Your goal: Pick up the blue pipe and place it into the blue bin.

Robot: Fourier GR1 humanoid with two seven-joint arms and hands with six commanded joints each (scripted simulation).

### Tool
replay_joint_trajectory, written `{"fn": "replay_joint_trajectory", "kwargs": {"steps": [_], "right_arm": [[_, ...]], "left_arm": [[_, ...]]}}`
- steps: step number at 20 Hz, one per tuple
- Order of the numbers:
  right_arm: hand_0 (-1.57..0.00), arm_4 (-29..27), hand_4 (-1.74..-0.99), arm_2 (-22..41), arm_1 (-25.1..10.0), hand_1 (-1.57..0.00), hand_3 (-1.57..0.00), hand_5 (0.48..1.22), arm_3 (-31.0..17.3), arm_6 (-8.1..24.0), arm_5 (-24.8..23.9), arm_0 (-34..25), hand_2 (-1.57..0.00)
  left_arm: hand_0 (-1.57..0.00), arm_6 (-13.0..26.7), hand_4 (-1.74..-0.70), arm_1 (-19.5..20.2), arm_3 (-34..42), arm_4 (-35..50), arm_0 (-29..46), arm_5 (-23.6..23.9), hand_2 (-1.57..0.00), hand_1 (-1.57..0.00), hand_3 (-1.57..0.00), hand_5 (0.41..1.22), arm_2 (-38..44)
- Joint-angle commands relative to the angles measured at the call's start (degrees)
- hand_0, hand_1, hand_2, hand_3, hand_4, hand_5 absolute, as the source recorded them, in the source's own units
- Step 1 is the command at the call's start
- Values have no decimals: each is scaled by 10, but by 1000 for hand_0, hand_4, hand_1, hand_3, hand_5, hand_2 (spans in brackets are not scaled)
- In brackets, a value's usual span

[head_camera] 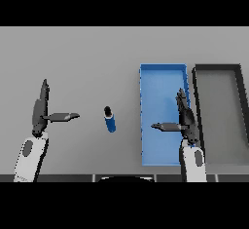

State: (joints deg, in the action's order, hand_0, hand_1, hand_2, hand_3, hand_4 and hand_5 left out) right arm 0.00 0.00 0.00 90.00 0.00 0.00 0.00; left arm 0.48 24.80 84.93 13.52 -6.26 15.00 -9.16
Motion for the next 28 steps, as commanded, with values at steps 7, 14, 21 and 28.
{"fn": "replay_joint_trajectory", "kwargs": {"steps": [7, 14, 21, 28], "right_arm": [[1, 33, -1225, 28, -17, 1, 1, 617, 17, -25, 11, 7, 1], [1, 103, -1196, 69, -56, 1, 1, 609, 63, -16, 17, 39, 1], [1, 101, -1201, 70, -66, 1, 1, 609, 66, -31, 28, 42, 1], [1, 107, -1221, 76, -59, 1, 1, 618, 73, -19, 24, 40, 1]], "left_arm": [[1, -32, -1074, 48, -8, 10, -5, -90, 1, 1, 1, 591, -13], [1, -58, -1080, 118, -16, 26, -11, -223, 1, 1, 1, 600, -33], [1, -74, -1111, 127, 50, 31, 20, -300, 1, 1, 1, 534, -88], [1, -59, -1181, 78, 82, -30, 24, -296, 1, 1, 1, 469, -160]]}}
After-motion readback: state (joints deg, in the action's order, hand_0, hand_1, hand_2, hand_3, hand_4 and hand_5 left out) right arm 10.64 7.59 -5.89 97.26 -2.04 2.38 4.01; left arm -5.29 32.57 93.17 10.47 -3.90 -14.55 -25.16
